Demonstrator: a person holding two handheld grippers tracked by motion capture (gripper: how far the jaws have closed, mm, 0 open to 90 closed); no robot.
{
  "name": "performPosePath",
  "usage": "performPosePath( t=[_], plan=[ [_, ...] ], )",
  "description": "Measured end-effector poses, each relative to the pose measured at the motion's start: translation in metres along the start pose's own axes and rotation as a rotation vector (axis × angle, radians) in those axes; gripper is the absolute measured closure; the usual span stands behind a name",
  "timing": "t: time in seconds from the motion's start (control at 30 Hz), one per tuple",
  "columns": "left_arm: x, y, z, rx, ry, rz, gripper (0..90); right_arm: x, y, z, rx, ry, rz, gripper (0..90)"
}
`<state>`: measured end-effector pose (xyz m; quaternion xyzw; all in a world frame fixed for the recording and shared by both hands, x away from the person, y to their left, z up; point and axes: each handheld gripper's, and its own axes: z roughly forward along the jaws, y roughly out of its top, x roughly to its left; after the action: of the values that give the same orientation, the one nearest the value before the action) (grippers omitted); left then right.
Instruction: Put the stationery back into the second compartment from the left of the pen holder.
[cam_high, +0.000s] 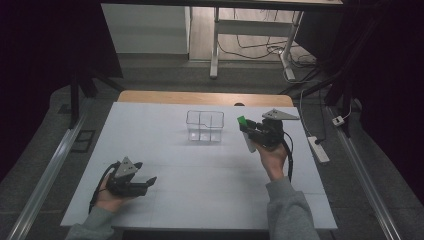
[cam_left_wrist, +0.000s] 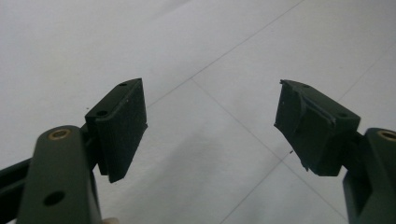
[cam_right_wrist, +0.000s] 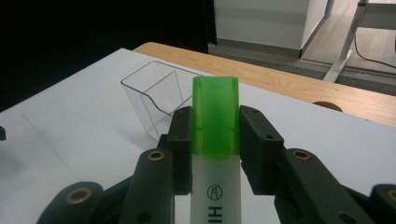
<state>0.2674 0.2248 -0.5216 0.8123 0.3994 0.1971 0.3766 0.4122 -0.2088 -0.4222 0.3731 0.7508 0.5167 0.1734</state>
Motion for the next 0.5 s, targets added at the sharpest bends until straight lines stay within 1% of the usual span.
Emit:
performPosePath(
  t=[0.1, 0.17, 0.2, 0.3, 0.4, 0.5],
  plan=[
    [-0.001, 0.0, 0.0, 0.007, 0.003, 0.007, 25.3, -0.004, 0.004, 0.003, 0.0, -0.013, -0.009, 66.8],
    [-0.003, 0.0, 0.002, 0.016, 0.013, 0.025, 25.3, -0.007, 0.006, 0.005, -0.005, -0.009, 0.003, 66.8],
    [-0.004, 0.0, 0.003, 0.02, 0.021, 0.033, 25.4, -0.008, 0.007, 0.006, -0.004, -0.014, 0.005, 66.8],
    [-0.005, 0.0, 0.004, 0.03, 0.026, 0.045, 25.4, -0.01, 0.008, 0.01, -0.008, -0.019, 0.014, 66.8],
    [-0.004, -0.001, 0.005, 0.039, 0.024, 0.044, 25.3, -0.011, 0.01, 0.013, -0.011, -0.013, 0.027, 66.8],
    [-0.003, -0.001, 0.006, 0.043, 0.022, 0.039, 25.3, -0.012, 0.014, 0.016, -0.012, -0.011, 0.028, 66.8]
  ],
)
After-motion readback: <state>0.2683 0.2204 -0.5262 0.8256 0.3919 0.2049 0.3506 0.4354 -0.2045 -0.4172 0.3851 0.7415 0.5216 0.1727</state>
